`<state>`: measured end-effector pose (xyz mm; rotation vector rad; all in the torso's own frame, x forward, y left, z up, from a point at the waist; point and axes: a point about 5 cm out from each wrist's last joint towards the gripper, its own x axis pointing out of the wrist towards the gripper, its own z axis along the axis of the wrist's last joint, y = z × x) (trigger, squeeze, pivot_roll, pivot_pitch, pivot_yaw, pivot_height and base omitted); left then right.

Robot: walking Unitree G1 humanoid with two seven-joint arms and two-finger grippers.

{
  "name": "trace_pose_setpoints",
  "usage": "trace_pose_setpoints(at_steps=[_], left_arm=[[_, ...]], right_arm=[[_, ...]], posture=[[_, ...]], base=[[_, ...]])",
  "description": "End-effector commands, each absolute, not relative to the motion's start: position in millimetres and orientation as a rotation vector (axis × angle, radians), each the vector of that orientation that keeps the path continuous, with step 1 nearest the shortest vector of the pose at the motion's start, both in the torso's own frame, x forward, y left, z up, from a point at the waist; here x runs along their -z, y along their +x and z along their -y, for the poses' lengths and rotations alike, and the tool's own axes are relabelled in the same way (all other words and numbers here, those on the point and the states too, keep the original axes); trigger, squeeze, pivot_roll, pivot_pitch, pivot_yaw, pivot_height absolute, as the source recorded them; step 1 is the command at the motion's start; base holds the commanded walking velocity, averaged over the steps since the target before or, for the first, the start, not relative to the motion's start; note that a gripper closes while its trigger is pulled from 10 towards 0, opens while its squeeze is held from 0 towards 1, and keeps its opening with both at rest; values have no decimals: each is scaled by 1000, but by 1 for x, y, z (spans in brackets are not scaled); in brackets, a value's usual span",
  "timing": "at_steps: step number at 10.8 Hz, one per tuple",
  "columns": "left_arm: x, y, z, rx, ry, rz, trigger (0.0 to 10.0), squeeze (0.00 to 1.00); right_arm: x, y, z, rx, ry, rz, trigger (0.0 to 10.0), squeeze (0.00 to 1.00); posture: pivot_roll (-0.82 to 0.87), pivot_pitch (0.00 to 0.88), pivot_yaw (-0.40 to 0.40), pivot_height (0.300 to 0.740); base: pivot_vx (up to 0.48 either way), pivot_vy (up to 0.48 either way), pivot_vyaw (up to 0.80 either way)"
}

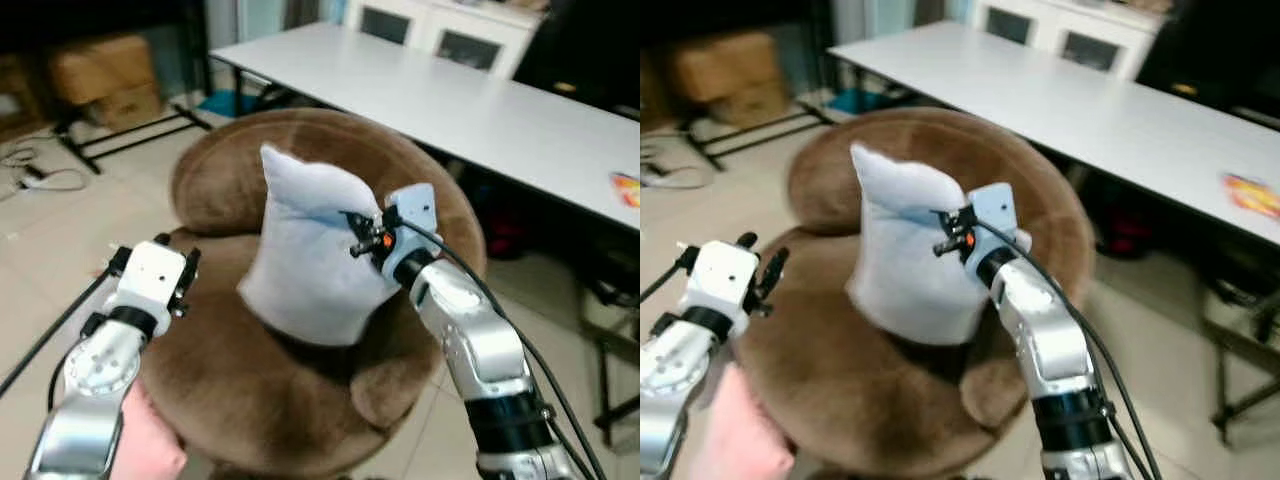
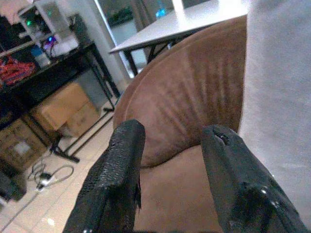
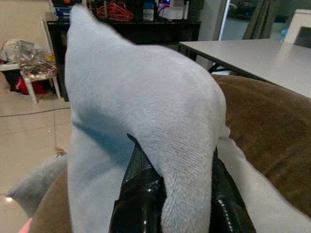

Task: Move the pillow to the sofa from floor

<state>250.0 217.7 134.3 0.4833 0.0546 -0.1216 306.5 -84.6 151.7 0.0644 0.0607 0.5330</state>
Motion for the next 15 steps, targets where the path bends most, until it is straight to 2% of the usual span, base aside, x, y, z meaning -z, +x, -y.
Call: trace_pose_setpoints(at_steps=[1,4,6,7,8,10,11,13,15], left_arm=[[-130,248,-214,146,490,-74,10000,0],[-127,244,-214,232,530,-102,10000,0],[-121,235,-217,365,565,-168,10000,0],[-120,233,-221,385,581,-190,10000,0],[-120,231,-224,394,592,-208,10000,0],[-119,228,-226,417,596,-225,10000,0],[-118,227,-226,424,591,-233,10000,0],[-117,226,-228,423,603,-242,10000,0],[-117,225,-227,444,575,-252,10000,0]], right_arm=[[-163,310,83,-544,69,-30,10000,0],[-165,315,69,-607,18,-107,10000,0],[-172,318,39,-774,45,-225,10000,0],[-176,325,26,-794,111,-264,10000,0],[-178,341,24,-674,244,-299,10000,0],[-165,369,49,-348,546,-442,10000,0],[-151,377,78,-135,677,-474,10000,0],[-134,378,102,39,687,-502,10000,0],[-134,382,111,70,615,-497,10000,0]], posture=[[86,0,-90,740],[87,0,-91,740],[98,0,-92,740],[111,0,-97,740],[121,0,-100,740],[141,0,-110,740],[143,0,-114,740],[140,0,-114,740],[130,0,-105,740]], base=[[0,0,0],[0,0,0],[0,0,0],[0,0,0],[0,0,0],[0,0,0],[0,0,0],[0,0,0],[0,0,0]])
